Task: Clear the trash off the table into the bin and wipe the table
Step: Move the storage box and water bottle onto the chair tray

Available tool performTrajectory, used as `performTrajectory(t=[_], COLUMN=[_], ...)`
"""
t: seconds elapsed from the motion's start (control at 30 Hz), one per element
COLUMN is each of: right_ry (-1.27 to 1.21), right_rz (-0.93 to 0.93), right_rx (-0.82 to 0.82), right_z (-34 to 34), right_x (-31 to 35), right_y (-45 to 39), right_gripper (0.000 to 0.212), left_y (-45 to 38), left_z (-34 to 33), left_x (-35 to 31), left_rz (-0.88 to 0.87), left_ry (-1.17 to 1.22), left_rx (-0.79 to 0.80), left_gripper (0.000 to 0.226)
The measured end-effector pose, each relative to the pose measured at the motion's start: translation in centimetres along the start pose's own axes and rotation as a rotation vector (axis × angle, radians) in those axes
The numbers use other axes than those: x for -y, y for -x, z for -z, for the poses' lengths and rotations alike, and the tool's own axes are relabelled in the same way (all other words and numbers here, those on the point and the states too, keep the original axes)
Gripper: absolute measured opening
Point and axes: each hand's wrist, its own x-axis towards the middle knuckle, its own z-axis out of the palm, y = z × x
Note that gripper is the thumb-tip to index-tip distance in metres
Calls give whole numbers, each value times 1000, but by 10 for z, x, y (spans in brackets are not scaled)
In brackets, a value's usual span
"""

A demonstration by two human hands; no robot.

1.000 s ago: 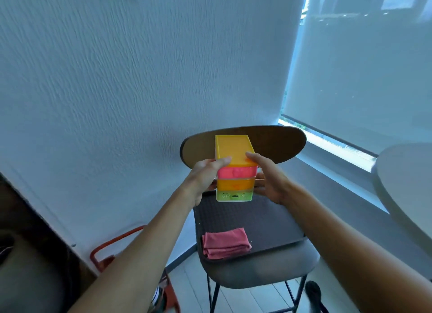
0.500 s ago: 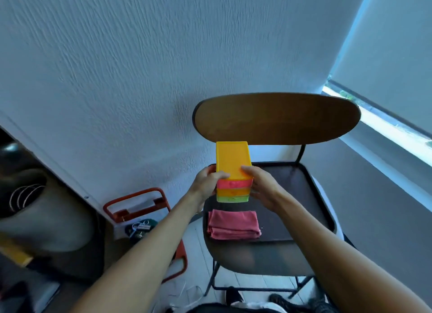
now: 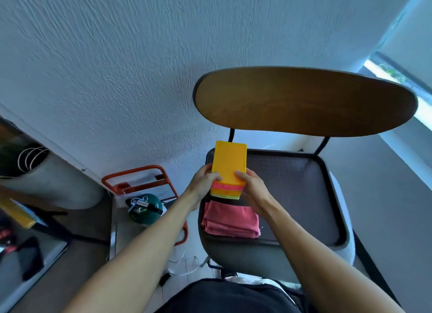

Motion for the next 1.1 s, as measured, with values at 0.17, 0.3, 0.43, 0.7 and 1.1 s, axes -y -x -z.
performTrajectory(t=[0.17,0.3,0.43,0.7,1.1], right_ry=[17,38,21,-55,-57], right_rz=[16,23,30,8,-21], right_rx=[0,25,40,10,3], right_z=[4,3,2,3,5], right_x=[-11,-12,-10,-3,3], right_y=[-10,-20,-30,-47,-50], right_gripper=[57,52,66,82,83], left_y=[-5,-12,-22,-36,-39], left_z=[-5,-4,-1,0,-2], left_x=[9,11,13,7,8], left_rz=[26,37,47,35,33], left_ry=[48,65,98,148,160], left_rx=[-43,-58,-52,-62,-59], left_gripper=[56,42,36,33,38])
